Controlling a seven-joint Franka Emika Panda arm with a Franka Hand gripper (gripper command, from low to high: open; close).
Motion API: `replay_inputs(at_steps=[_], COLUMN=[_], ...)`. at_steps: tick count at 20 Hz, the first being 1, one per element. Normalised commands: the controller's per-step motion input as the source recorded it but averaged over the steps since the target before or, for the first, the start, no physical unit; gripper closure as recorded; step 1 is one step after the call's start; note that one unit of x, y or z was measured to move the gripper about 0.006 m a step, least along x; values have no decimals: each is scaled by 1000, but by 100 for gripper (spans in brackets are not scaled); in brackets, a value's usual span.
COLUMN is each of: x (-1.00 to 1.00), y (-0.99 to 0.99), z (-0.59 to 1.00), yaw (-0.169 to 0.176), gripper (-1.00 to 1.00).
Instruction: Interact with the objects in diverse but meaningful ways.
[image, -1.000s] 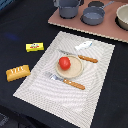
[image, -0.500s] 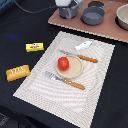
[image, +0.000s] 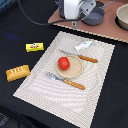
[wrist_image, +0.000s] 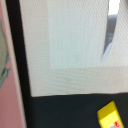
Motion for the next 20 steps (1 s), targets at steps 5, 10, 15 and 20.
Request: replay_inputs(at_steps=[5,10,15,20], x=[387,553,575,441], y=[-1,218,160,9], z=[-143,-124,-245,-310], yaw=[144,57,50,97], gripper=[-100,-100,-100,-100])
